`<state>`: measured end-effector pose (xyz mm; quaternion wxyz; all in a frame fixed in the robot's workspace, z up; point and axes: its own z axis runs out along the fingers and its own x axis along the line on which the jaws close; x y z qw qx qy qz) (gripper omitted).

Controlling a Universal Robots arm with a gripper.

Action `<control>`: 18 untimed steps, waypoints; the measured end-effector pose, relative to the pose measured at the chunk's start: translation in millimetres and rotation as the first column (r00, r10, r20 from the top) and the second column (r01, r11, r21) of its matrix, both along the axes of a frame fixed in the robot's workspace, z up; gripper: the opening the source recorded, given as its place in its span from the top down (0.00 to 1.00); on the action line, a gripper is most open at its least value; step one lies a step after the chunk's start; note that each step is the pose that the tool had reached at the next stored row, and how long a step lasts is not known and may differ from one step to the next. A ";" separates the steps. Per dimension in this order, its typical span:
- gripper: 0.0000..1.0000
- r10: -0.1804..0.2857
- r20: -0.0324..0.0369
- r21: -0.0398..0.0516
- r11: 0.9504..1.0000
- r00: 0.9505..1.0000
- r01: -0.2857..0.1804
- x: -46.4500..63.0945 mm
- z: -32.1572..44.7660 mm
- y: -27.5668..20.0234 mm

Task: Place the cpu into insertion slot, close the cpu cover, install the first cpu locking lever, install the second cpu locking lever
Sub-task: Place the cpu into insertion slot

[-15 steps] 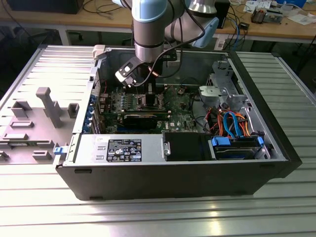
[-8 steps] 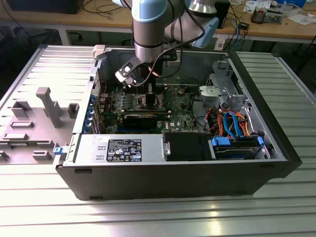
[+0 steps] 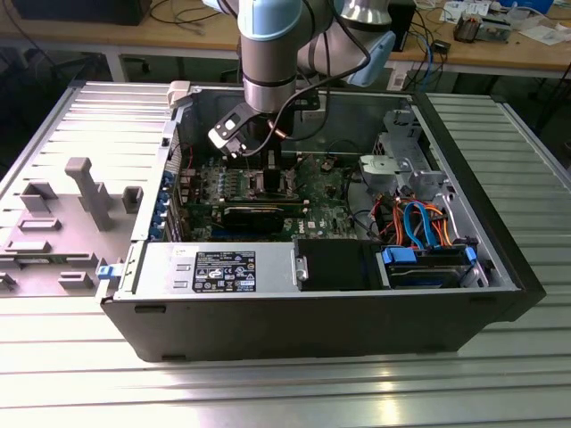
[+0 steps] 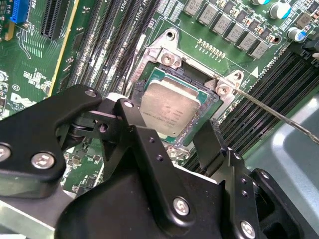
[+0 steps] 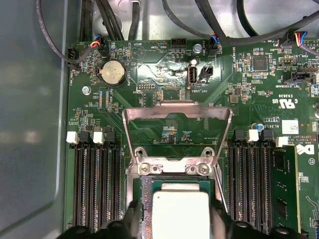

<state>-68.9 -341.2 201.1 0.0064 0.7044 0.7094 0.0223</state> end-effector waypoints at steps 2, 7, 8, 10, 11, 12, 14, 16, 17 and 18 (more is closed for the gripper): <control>0.32 0.000 0.000 0.000 1.000 1.000 0.000 0.0 0.0 0.0; 0.32 0.000 0.000 0.002 1.000 1.000 0.000 0.0 -1.7 1.2; 0.32 0.000 0.000 0.002 1.000 1.000 0.000 0.0 -1.9 1.5; 0.32 0.000 0.000 0.003 1.000 1.000 0.000 0.0 -2.4 2.2; 0.32 0.000 0.000 0.003 1.000 1.000 0.000 0.0 -2.8 3.0; 0.32 0.000 0.000 0.003 1.000 1.000 0.000 0.0 -2.9 3.5; 0.32 0.000 0.000 0.004 1.000 1.000 0.000 0.0 -3.1 4.2; 0.32 -0.001 0.000 0.004 1.000 1.000 0.001 0.0 -3.3 4.5; 0.32 -0.001 0.000 0.004 1.000 1.000 0.001 0.0 -3.5 4.8; 0.32 -0.002 0.000 0.004 1.000 1.000 0.002 0.1 -3.7 4.9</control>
